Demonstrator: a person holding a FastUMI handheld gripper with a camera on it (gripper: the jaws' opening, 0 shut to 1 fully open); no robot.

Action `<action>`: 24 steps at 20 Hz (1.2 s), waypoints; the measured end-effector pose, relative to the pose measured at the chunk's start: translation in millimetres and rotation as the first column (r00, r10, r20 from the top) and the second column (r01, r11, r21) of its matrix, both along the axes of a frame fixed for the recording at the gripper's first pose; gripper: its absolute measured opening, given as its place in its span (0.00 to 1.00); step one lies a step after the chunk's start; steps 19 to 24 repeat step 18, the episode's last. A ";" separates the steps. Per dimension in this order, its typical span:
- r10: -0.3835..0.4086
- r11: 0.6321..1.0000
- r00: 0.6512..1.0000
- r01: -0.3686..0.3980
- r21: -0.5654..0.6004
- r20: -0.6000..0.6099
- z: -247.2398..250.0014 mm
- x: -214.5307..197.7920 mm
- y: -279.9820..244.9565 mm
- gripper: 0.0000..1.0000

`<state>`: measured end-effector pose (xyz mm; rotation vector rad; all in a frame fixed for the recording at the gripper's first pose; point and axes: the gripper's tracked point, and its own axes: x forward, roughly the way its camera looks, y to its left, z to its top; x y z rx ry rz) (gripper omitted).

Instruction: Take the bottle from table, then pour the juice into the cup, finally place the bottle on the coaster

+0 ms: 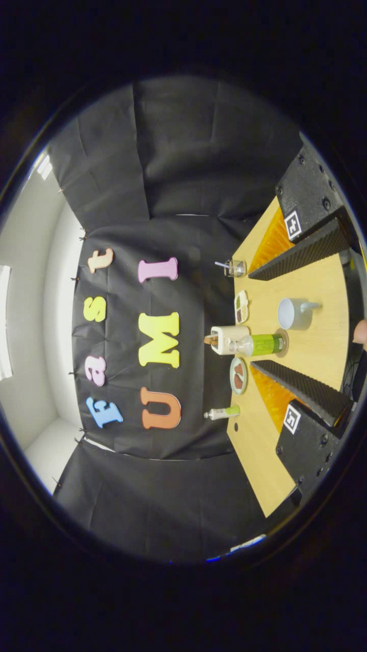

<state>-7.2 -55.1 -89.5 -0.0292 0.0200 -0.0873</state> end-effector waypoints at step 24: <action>0.036 0.999 0.997 -0.036 0.006 0.067 6.9 -6.2 5.7 1.00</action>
